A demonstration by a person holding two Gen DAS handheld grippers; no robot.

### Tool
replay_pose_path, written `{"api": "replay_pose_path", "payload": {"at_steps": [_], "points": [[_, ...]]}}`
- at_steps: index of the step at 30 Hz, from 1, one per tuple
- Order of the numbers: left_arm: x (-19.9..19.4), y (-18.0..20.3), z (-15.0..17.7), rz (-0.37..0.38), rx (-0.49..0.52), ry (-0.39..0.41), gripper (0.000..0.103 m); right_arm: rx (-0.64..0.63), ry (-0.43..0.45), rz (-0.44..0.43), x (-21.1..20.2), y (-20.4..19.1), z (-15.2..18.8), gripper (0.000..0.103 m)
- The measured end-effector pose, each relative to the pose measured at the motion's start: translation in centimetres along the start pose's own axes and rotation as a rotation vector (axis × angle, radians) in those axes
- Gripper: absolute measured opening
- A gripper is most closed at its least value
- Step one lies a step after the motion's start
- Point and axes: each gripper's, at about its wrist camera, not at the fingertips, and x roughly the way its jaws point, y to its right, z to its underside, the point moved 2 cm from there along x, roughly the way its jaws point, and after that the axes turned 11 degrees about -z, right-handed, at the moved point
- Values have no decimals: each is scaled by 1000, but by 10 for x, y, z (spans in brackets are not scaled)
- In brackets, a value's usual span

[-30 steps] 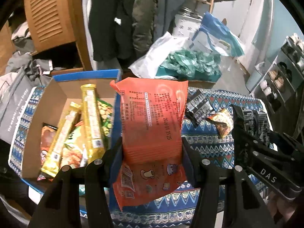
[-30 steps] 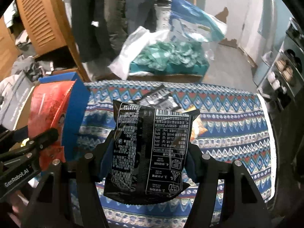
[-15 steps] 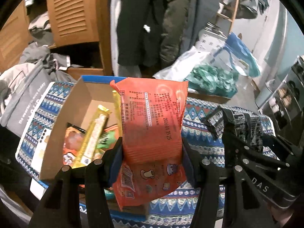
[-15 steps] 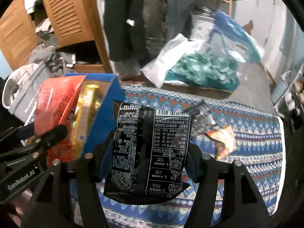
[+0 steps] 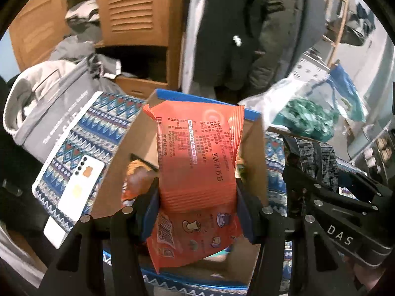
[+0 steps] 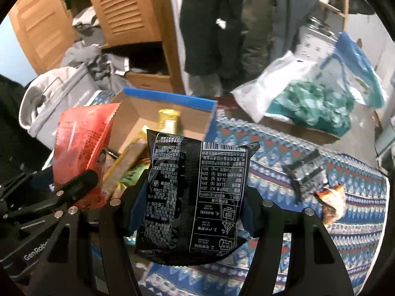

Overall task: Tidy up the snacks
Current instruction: 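Lift both held bags and carry them over the box, then open both tools to drop the red and black bags into the box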

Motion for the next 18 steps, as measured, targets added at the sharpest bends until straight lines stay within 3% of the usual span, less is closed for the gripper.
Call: {"api": "replay_pose_path", "payload": {"at_steps": [11, 18], "points": [[36, -44, 3, -54, -73, -66, 57, -37, -58, -57, 43, -33, -10, 64], [48, -56, 5, -32, -113, -103, 59, -49, -108, -71, 61, -38, -12, 65]]}}
